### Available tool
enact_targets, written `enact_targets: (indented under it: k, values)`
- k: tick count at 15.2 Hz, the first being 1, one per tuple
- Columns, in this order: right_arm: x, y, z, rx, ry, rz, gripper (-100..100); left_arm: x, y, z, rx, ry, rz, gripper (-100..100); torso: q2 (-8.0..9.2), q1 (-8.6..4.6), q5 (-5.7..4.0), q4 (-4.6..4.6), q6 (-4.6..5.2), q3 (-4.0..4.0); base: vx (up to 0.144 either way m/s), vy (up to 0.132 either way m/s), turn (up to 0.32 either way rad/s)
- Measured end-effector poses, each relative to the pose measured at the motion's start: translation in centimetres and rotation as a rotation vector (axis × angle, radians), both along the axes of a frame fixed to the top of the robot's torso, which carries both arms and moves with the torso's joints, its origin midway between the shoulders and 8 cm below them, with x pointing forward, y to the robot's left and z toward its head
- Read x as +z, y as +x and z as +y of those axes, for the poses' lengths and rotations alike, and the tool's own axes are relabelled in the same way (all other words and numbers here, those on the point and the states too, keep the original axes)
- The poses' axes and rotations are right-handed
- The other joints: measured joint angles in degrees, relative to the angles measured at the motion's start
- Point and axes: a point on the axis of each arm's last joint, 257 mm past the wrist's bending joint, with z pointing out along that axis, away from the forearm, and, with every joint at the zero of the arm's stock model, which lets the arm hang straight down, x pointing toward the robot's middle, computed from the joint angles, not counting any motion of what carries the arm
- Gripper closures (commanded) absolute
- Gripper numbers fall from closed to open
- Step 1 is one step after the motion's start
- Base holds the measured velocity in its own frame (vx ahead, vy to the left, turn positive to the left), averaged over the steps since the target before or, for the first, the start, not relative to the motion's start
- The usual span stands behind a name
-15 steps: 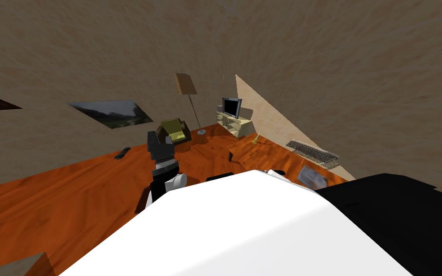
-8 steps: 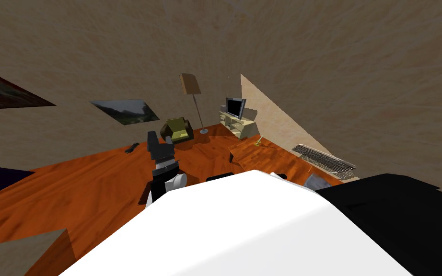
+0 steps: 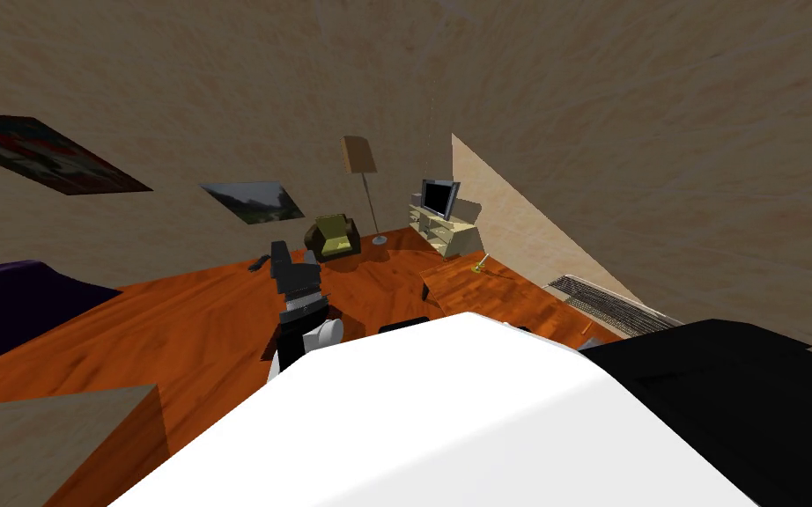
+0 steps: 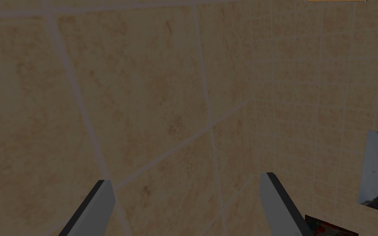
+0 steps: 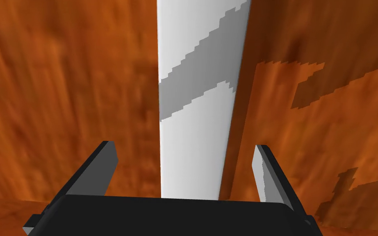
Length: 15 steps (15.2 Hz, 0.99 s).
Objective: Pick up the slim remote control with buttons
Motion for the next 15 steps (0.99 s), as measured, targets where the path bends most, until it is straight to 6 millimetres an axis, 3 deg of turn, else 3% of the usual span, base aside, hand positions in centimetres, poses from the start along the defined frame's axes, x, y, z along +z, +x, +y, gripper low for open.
enact_targets:
  k: [5,12,13,15]
  values:
    - [-0.3,-1.3,0.7,-0.056,0.04,0.021,-100,0.0,0.0,0.0,0.0,0.0,0.0,0,-0.01,0.24,0.05,0.0,0.0,0.0,0.008,-0.04,0.031]
    - [-2.3,-2.1,3.9,-0.034,0.039,0.02,-100,0.0,0.0,0.0,0.0,0.0,0.0,0,-0.19,0.1,0.02,-0.04,0.02,-0.11,0.043,-0.067,-0.053]
    - [-2.3,-2.1,4.0,-0.032,0.037,0.019,100,0.0,0.0,0.0,0.0,0.0,0.0,0,-0.16,0.17,0.03,-0.03,0.0,-0.09,0.012,-0.016,0.004]
    - [-2.3,-2.2,3.9,-0.032,0.037,0.02,100,0.0,0.0,0.0,0.0,0.0,0.0,0,-0.07,0.31,0.05,0.01,-0.03,-0.03,0.002,-0.004,-0.003]
